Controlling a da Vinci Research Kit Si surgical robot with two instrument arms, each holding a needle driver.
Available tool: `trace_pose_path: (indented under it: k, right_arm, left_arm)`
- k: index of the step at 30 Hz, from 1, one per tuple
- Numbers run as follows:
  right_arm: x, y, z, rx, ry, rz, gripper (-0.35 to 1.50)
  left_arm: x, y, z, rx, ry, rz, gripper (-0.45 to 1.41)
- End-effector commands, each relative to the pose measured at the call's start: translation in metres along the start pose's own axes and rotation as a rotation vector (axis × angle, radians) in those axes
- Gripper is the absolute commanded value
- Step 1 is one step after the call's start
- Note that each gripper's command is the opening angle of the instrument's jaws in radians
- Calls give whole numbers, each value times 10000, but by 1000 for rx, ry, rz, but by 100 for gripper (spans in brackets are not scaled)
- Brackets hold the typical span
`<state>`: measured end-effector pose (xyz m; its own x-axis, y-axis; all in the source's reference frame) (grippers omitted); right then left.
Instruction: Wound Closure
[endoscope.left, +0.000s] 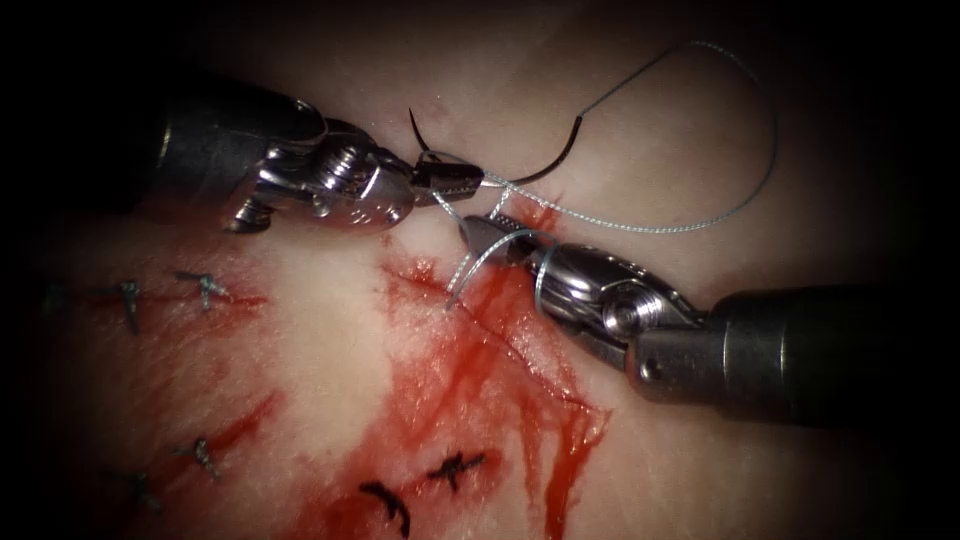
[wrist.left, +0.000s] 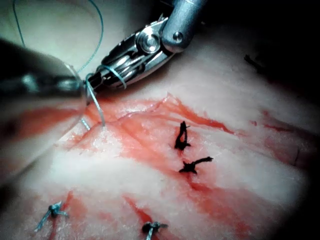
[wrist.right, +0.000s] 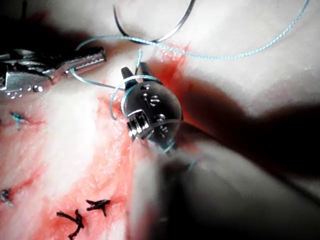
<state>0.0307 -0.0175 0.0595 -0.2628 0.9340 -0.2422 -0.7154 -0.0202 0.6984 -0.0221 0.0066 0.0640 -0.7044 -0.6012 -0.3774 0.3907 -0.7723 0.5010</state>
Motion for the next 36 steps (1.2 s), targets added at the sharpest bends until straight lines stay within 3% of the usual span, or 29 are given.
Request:
trace_pose_path:
  k: [1, 3, 5, 8, 9, 10, 11, 12, 13, 20, 27, 36]
  right_arm:
    - [-3, -4, 7, 2, 0, 5, 42]
    - [-4, -3, 8, 2, 0, 10, 49]
    - [-6, -2, 10, 2, 1, 8, 39]
    - [-10, -2, 13, 3, 3, 4, 47]
    - [-12, -2, 14, 3, 4, 8, 32]
    - [-12, -3, 14, 3, 4, 8, 5]
    - [-12, -3, 14, 3, 4, 8, 5]
    - [-13, -4, 14, 1, 6, 14, -25]
    - [-13, -5, 14, 3, 8, 14, -35]
    - [-9, -5, 7, 6, 3, -18, -35]
    - [-4, -12, -8, 28, -4, -118, -35]
    - [-11, -28, -16, 141, -21, -205, -35]
  left_arm:
    - [2, 1, 7, 0, 0, 0, -45]
    - [2, 1, 7, 0, 0, 0, -45]
    - [2, 1, 7, 0, 0, 0, -45]
    - [2, 1, 7, 0, 0, 0, -45]
    - [2, 1, 7, 0, 0, 0, -45]
    - [2, 1, 7, 0, 0, 0, -45]
    - [2, 1, 7, 0, 0, 0, -45]
    - [2, 1, 7, 0, -1, 0, -45]
    - [2, 1, 8, 1, -1, 0, -45]
    - [-8, 3, 7, -8, -21, -19, -45]
    - [-62, -3, 12, 5, -123, -87, -45]
    - [-126, -13, 36, 23, -236, -164, -45]
